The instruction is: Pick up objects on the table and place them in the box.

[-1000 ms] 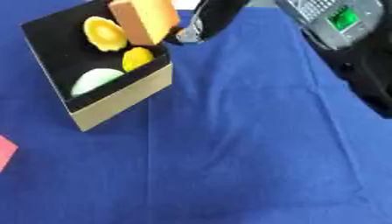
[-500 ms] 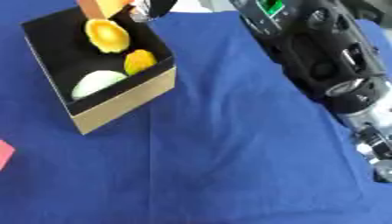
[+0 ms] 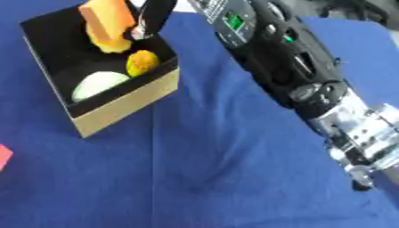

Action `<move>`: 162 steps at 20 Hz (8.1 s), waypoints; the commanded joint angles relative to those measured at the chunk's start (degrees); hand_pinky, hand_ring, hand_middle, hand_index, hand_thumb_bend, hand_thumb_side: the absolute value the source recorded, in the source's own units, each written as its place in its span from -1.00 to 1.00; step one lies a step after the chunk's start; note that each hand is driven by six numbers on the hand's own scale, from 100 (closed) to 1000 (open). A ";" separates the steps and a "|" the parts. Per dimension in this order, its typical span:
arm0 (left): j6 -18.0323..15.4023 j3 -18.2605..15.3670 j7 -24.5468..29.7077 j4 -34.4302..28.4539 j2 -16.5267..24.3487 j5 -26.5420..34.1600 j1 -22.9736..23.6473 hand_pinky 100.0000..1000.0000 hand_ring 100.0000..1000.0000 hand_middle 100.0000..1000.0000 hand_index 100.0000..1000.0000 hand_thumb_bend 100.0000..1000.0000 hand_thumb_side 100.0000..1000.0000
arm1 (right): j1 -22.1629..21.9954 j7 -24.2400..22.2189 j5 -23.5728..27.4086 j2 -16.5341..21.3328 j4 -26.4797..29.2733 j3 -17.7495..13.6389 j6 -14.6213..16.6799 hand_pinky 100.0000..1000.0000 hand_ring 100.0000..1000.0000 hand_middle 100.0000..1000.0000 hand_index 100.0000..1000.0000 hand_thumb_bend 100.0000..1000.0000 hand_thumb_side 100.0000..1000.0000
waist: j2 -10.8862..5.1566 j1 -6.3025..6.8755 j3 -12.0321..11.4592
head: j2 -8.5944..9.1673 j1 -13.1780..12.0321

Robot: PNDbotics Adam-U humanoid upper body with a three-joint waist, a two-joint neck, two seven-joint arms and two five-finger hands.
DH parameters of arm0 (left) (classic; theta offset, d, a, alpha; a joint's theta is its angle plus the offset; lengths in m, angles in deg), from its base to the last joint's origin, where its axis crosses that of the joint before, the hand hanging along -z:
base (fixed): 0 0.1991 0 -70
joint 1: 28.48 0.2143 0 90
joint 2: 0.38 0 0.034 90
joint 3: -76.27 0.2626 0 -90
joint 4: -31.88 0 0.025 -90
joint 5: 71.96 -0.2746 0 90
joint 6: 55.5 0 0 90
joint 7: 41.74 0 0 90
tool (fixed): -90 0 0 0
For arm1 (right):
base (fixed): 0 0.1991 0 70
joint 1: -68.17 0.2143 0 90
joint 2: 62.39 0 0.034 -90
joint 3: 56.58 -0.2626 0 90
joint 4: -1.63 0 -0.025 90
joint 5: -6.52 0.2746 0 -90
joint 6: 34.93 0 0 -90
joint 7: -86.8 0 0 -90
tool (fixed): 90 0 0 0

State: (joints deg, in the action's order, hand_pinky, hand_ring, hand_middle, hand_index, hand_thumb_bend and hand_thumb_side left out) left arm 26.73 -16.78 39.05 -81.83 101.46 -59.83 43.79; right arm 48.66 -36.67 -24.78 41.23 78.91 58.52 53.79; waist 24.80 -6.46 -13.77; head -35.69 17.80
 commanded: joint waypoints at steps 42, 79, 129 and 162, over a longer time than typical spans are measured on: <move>-1.81 -2.59 -3.59 -0.88 5.99 -5.65 5.34 0.54 0.53 0.46 0.76 -0.68 0.44 | -24.25 18.18 14.83 24.62 29.89 -21.31 4.02 0.60 0.51 0.39 0.54 -0.54 -0.76 | -3.27 7.11 10.23 | -1.62 -9.63; -6.05 9.93 24.99 -0.88 36.87 -37.43 6.77 0.75 0.64 0.52 0.73 -0.07 -0.42 | -57.49 50.35 13.39 20.66 37.31 -26.03 6.44 0.53 0.40 0.29 0.48 -0.65 -0.70 | -2.00 9.33 8.71 | -2.59 -15.24; 2.32 20.04 41.40 12.90 31.16 -39.40 -7.49 0.68 0.54 0.45 0.63 -0.23 -0.70 | -55.57 52.53 16.82 16.73 37.31 -26.00 6.90 0.49 0.31 0.21 0.44 -0.72 -0.68 | 0.00 9.55 11.56 | -0.19 -18.61; 7.18 18.34 43.61 15.81 20.87 -32.45 -34.62 0.56 0.34 0.16 0.41 -0.97 -0.68 | -54.85 51.41 18.15 17.51 37.31 -25.78 6.94 0.49 0.32 0.23 0.44 -0.74 -0.66 | -1.60 11.08 13.00 | -0.92 -18.42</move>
State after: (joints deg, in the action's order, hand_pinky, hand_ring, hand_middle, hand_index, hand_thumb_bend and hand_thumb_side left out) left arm 34.22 1.66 82.15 -67.71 121.99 -91.56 10.30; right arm -6.70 14.93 -7.10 56.79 115.35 33.11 60.58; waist 24.75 4.84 -0.71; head -36.79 -0.41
